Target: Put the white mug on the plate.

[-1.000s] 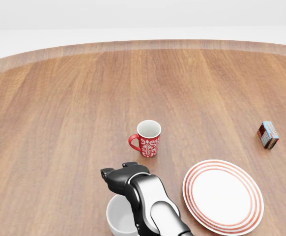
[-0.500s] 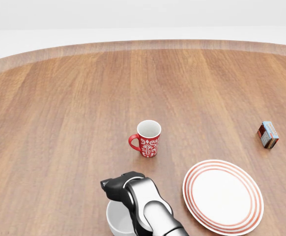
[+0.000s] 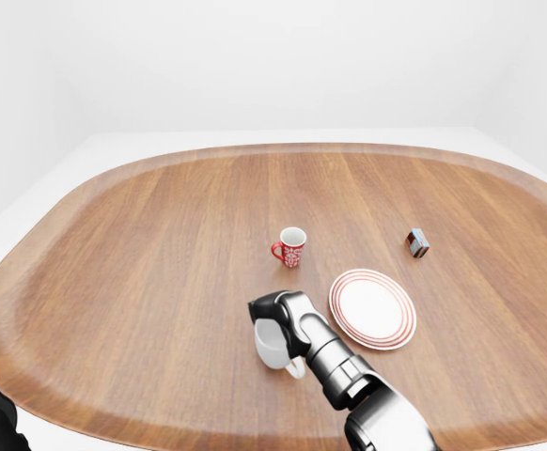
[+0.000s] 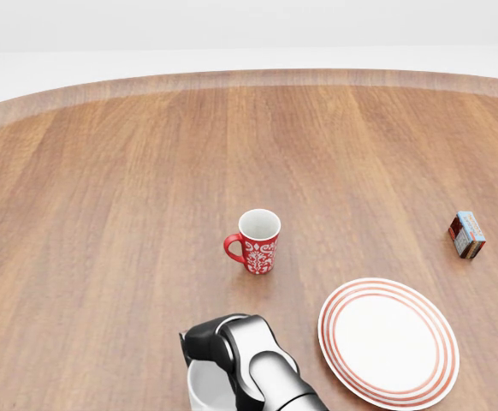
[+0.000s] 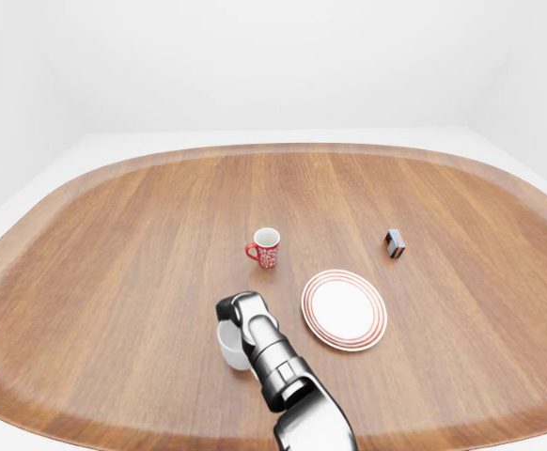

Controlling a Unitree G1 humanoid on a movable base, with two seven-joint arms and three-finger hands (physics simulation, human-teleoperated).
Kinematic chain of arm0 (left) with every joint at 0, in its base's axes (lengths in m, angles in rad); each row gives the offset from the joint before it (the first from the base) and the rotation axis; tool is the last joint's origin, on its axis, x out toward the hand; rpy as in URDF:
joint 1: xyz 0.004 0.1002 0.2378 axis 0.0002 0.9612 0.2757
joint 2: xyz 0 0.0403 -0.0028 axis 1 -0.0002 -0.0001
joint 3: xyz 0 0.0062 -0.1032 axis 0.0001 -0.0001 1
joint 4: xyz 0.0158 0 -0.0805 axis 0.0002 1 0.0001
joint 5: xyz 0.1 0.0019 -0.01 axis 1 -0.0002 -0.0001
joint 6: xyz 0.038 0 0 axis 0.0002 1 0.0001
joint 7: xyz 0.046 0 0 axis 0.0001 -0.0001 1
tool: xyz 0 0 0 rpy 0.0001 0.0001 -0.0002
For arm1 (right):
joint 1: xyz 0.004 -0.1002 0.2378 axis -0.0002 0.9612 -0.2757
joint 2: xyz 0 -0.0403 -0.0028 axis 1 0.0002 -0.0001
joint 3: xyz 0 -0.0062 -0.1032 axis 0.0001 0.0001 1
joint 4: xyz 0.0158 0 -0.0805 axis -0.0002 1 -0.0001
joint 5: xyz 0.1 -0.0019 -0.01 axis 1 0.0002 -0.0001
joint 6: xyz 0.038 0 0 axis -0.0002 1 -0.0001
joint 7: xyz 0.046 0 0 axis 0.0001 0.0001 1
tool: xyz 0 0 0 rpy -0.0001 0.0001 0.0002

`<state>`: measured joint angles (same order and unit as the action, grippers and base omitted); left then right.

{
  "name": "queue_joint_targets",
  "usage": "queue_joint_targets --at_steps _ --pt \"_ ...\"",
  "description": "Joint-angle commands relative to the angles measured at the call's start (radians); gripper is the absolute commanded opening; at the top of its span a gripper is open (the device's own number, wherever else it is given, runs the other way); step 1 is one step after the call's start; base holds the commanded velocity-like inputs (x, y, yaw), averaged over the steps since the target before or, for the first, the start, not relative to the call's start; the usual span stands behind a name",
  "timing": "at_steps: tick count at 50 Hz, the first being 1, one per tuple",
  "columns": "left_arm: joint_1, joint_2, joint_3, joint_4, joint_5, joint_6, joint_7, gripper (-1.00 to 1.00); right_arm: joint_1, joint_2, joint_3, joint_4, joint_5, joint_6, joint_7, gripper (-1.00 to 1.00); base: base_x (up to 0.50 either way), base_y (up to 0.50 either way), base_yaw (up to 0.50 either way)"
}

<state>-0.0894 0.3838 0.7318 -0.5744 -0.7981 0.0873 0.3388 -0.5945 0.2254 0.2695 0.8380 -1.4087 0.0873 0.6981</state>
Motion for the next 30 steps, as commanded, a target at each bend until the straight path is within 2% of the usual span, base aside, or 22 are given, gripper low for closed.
queue_joint_targets --at_steps 1,7,11,17,21,23,28,29,30 --pt "0.001 -0.001 0.0 0.0 0.001 0.0 -0.002 1.0 -0.008 0.0 -0.002 0.02 0.002 0.0 0.0 -1.0 0.0 0.0 0.0" --pt "-0.001 -0.002 -0.004 0.005 0.005 0.0 -0.003 1.0 -0.011 -0.013 -0.005 -0.004 0.0 0.0 0.0 -1.0 0.0 0.0 0.0" --pt "-0.001 -0.002 -0.004 0.003 0.005 0.0 -0.003 1.0 -0.042 -0.048 -0.031 -0.041 -0.006 0.0 0.0 -1.0 0.0 0.0 0.0" --pt "-0.001 -0.003 -0.006 0.001 0.007 0.0 -0.002 1.0 -0.078 -0.157 -0.068 -0.208 -0.081 0.0 0.0 -1.0 0.0 0.0 0.0" --pt "0.0 -0.005 -0.007 -0.003 0.009 0.0 -0.003 1.0 -0.149 -0.209 -0.132 -0.278 -0.115 0.0 0.0 -1.0 0.0 0.0 0.0" --pt "-0.001 -0.004 -0.005 -0.002 0.008 0.0 -0.003 1.0 -0.178 -0.232 -0.149 -0.283 -0.129 0.0 0.0 -1.0 0.0 0.0 0.0" --pt "-0.002 -0.005 -0.008 -0.002 0.01 0.0 -0.002 1.0 -0.267 -0.339 -0.213 -0.272 -0.17 0.0 0.0 -1.0 0.0 0.0 0.0" --pt "-0.002 -0.005 -0.008 -0.002 0.011 0.0 -0.002 1.0 -0.269 -0.341 -0.214 -0.269 -0.169 0.0 0.0 -1.0 0.0 0.0 0.0" --pt "-0.002 -0.006 -0.01 -0.002 0.013 0.0 -0.003 1.0 -0.302 -0.369 -0.245 -0.232 -0.158 0.0 0.0 -1.0 0.0 0.0 0.0"
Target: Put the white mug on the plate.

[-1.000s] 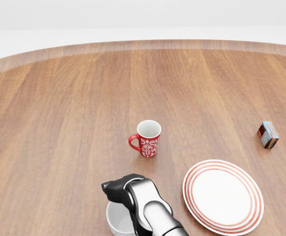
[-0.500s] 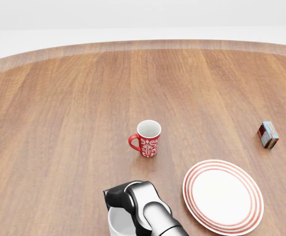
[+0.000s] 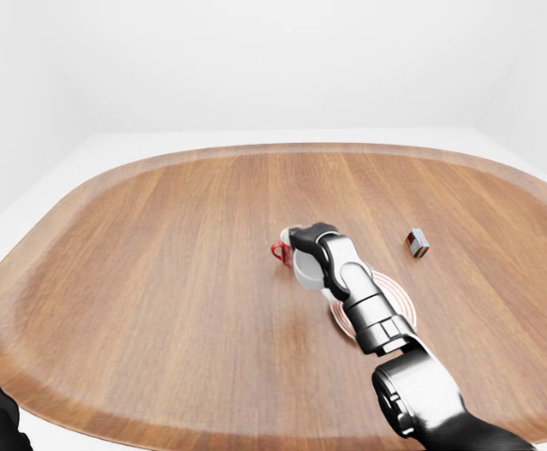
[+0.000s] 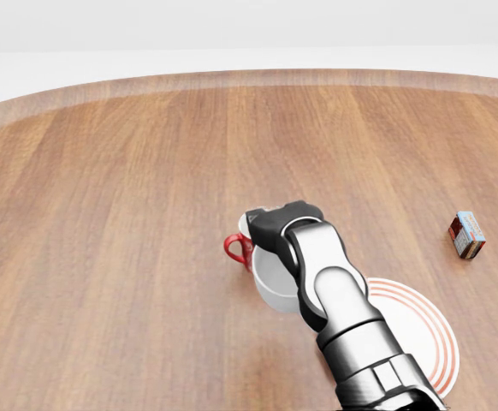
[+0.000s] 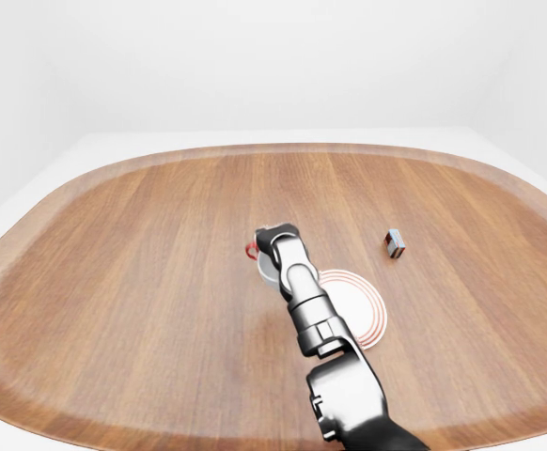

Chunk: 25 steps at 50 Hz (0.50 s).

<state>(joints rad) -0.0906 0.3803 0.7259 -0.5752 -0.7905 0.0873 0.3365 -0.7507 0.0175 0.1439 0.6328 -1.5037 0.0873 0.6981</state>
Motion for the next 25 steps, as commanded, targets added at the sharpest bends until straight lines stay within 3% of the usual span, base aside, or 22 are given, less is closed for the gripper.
queue_joint_targets --at_steps 1,10,17,25 --pt "-0.001 -0.002 -0.005 0.0 0.006 0.0 -0.001 1.0 -0.156 -0.173 -0.122 -0.01 -0.057 0.0 0.0 -1.0 0.0 0.0 0.0" --pt "-0.003 -0.005 -0.01 -0.001 0.012 0.0 -0.003 1.0 -0.183 -0.313 -0.152 0.161 0.058 0.0 0.0 -1.0 0.0 0.0 0.0" --pt "-0.003 -0.007 -0.014 0.0 0.017 0.0 -0.004 1.0 -0.173 -0.353 -0.176 0.273 0.172 0.0 0.0 -1.0 0.0 0.0 0.0" --pt "-0.003 -0.009 -0.016 0.002 0.021 0.0 -0.007 1.0 -0.155 -0.39 -0.211 0.464 0.435 0.0 0.0 -1.0 0.0 0.0 0.0"
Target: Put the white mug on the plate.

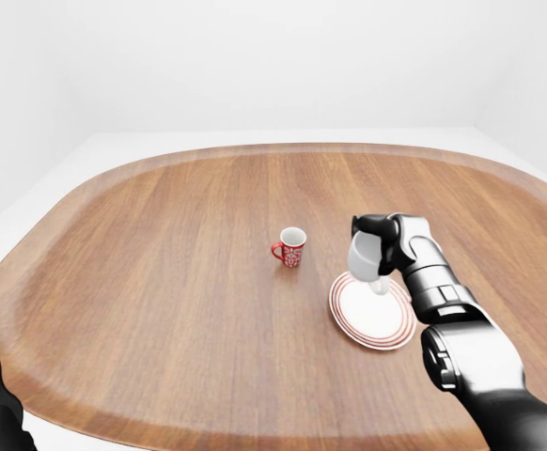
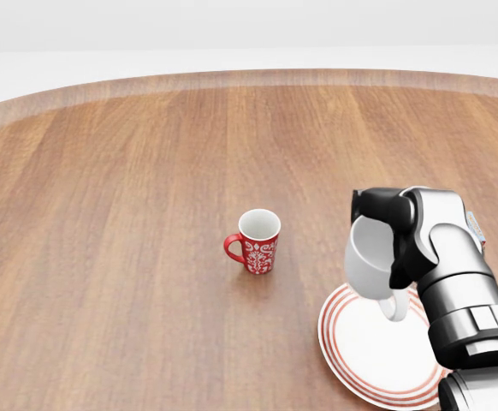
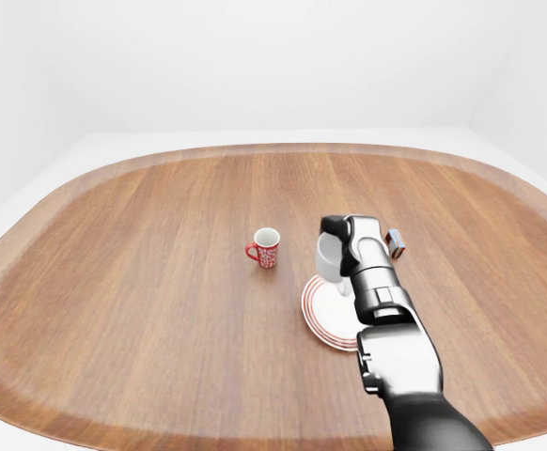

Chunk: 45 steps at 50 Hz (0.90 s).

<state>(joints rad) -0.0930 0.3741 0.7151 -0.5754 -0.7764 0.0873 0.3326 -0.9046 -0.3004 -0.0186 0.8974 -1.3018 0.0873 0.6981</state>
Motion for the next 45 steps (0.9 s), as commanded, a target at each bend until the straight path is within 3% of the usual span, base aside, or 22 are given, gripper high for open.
queue_joint_targets --at_steps 1,7,15,29,45 --pt "0.0 -0.002 -0.003 0.0 0.007 0.0 -0.003 1.0 0.001 -0.075 -0.046 0.226 0.265 0.0 0.0 -1.0 0.0 0.0 0.0" --pt "-0.002 0.002 0.002 0.006 0.002 0.0 -0.001 1.0 0.025 -0.088 -0.034 0.328 0.431 0.0 -0.119 -1.0 0.0 0.0 0.0" --pt "-0.003 0.002 0.001 0.006 0.002 0.0 -0.001 1.0 0.038 -0.093 -0.005 0.357 0.504 0.0 -0.183 -1.0 0.0 0.0 0.0" --pt "0.0 0.001 0.0 -0.001 0.001 0.0 0.002 1.0 0.046 -0.107 0.02 0.38 0.5 0.0 -0.257 -1.0 0.0 0.0 0.0" --pt "-0.002 -0.001 -0.003 0.003 0.007 0.0 -0.001 1.0 0.038 -0.111 0.052 0.376 0.395 0.0 -0.255 -1.0 0.0 0.0 0.0"
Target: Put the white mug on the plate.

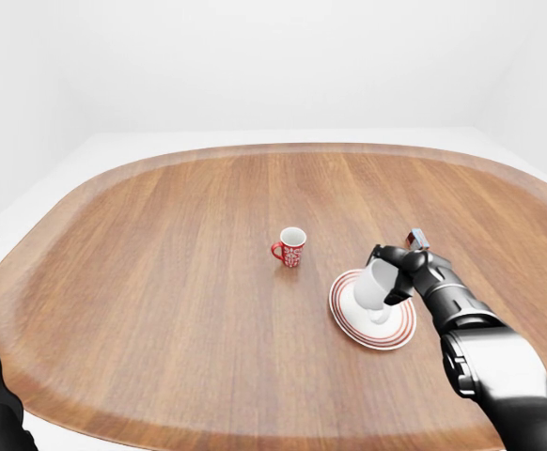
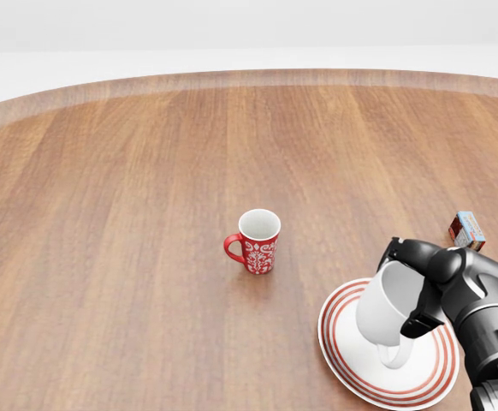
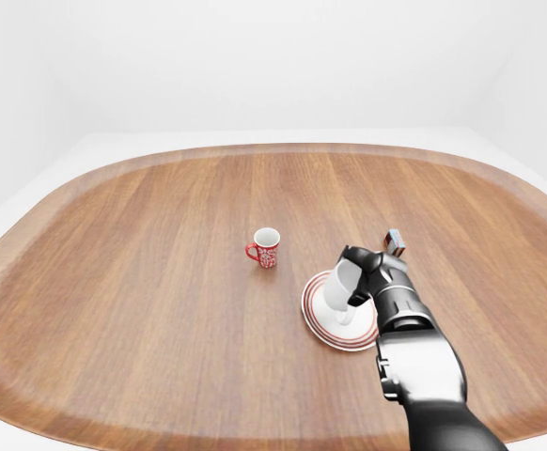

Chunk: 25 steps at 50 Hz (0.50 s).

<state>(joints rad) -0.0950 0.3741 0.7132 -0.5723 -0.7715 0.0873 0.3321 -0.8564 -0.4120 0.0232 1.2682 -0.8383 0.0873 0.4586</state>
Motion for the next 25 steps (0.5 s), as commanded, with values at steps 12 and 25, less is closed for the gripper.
queue_joint_targets --at_steps 12,25 --pt "0.0 0.0 0.0 -0.006 -0.002 0.0 0.004 1.0 -0.016 0.036 0.026 0.038 -0.132 0.0 -0.05 -1.0 0.0 0.0 0.0" --pt "-0.002 0.0 -0.002 0.003 0.0 0.0 0.002 1.0 0.011 0.051 0.038 0.065 -0.193 0.0 -0.092 -1.0 0.0 0.0 0.0"
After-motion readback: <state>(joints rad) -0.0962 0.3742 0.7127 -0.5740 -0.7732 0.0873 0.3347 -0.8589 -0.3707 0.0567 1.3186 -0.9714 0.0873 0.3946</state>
